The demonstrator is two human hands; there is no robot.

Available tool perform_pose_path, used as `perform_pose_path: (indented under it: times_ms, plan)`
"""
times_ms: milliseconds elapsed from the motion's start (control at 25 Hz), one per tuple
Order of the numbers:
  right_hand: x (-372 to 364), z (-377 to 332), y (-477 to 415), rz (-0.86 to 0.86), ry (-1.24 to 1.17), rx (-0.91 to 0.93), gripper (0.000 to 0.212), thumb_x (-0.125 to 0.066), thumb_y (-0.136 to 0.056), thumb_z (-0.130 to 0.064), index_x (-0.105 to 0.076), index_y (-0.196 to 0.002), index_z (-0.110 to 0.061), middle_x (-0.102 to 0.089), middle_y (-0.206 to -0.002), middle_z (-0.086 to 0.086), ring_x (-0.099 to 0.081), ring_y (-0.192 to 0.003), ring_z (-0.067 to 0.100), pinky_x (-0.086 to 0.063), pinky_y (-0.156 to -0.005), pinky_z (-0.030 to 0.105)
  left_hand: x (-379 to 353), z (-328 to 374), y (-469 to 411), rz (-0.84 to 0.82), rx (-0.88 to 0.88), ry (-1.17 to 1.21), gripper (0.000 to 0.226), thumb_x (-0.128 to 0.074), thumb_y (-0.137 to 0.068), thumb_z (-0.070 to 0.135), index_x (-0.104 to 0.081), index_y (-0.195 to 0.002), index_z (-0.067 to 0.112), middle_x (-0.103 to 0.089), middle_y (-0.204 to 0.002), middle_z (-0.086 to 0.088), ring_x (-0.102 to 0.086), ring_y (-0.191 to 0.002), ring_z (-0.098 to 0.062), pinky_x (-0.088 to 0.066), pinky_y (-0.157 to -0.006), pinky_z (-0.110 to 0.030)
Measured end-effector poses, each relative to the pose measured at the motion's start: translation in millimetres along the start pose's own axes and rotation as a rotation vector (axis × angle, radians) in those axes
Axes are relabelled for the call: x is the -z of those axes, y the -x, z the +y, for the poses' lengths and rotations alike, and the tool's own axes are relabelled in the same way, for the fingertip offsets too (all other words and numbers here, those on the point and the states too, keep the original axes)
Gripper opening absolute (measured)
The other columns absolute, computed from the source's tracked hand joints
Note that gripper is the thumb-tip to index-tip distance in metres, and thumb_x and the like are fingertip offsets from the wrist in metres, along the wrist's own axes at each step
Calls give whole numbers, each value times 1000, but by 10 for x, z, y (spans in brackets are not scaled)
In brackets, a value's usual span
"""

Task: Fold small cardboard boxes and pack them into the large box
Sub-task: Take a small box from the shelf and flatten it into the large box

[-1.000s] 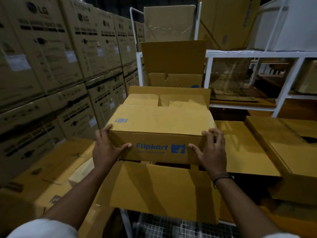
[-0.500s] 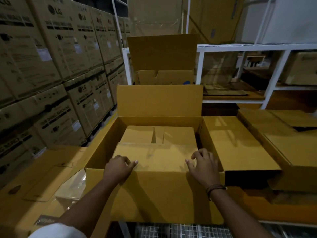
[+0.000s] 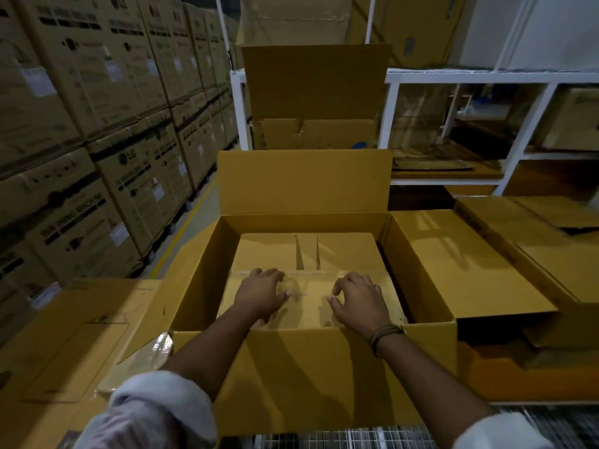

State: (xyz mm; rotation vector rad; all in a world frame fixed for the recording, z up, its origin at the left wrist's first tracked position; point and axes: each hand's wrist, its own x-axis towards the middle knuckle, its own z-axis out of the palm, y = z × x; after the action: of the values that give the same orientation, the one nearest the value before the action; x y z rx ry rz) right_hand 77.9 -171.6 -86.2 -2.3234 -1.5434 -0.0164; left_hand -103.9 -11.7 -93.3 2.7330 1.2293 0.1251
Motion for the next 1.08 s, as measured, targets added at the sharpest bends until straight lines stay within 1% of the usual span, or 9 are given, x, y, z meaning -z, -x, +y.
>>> perform_pose_path:
  times_ms: [160,280,480,600,680,760,840,960,1080]
  plan:
    - [-27,-266,-110,-23,39,13,24,-57,-97,-46,-63,-110,-26,-55,-126,-1,-48,-123,24,-39,-100,43,33,-66,-262,-167,21,-80,91,-49,-95,67,-6,-165,26,-13,-171,-1,-9,-156,-35,-18,-122,-52]
    - [-46,-342,-147,-15,45,23,29,-59,-95,-47,-61,-115,-26,-50,-129,-1,-47,-123,25,-42,-99,44,-39,-132,-347,-213,-8,-106,108,-53,-87,76,0,-164,25,-22,-169,-8,-13,-154,-38,-19,-120,-53]
    - [-21,-367,-201,-26,44,12,48,-61,-94,-48,-51,-136,-27,-40,-148,3,-38,-137,27,-38,-108,46,80,-118,-348,-54,-58,-106,111,-58,-78,82,-14,-163,25,-38,-153,-14,-31,-141,-36,-30,-114,-49]
    - [95,-386,-269,65,7,13,54,-52,-97,-53,-50,-142,-23,-45,-148,5,-38,-140,26,-35,-114,49,346,31,-225,214,-70,-102,86,-49,-86,77,-37,-153,24,-50,-141,-10,-41,-131,-31,-38,-106,-45]
    - [259,-431,-310,204,-9,42,45,-43,-103,-49,-57,-135,-21,-57,-137,3,-48,-132,23,-34,-115,49,538,152,-60,424,-97,-79,63,-43,-95,70,-59,-134,24,-63,-124,-4,-51,-117,-25,-43,-95,-40]
    - [504,-513,-327,277,-37,62,38,-38,-106,-43,-67,-118,-21,-70,-109,1,-63,-106,20,-45,-105,47,722,262,130,527,-129,-31,50,-41,-101,62,-72,-110,24,-69,-96,1,-59,-95,-17,-43,-77,-33]
    - [756,-618,-311,189,-35,23,37,-40,-107,-42,-70,-101,-20,-69,-83,0,-63,-75,19,-58,-75,41,900,379,312,470,-112,-5,51,-41,-103,59,-75,-95,23,-62,-71,6,-56,-69,-10,-36,-57,-25]
    - [945,-720,-170,-75,58,-42,29,-50,-102,-44,-70,-99,-23,-66,-86,1,-61,-71,18,-55,-60,33,1010,504,495,230,-43,-2,49,-45,-100,61,-75,-95,23,-57,-74,6,-55,-65,-9,-39,-50,-25]
    - [906,-707,100,-226,35,-48,26,-52,-100,-45,-70,-104,-26,-63,-90,0,-57,-65,16,-41,-51,27,986,546,692,54,-30,34,43,-53,-98,60,-75,-104,23,-67,-89,3,-62,-75,-12,-55,-63,-31]
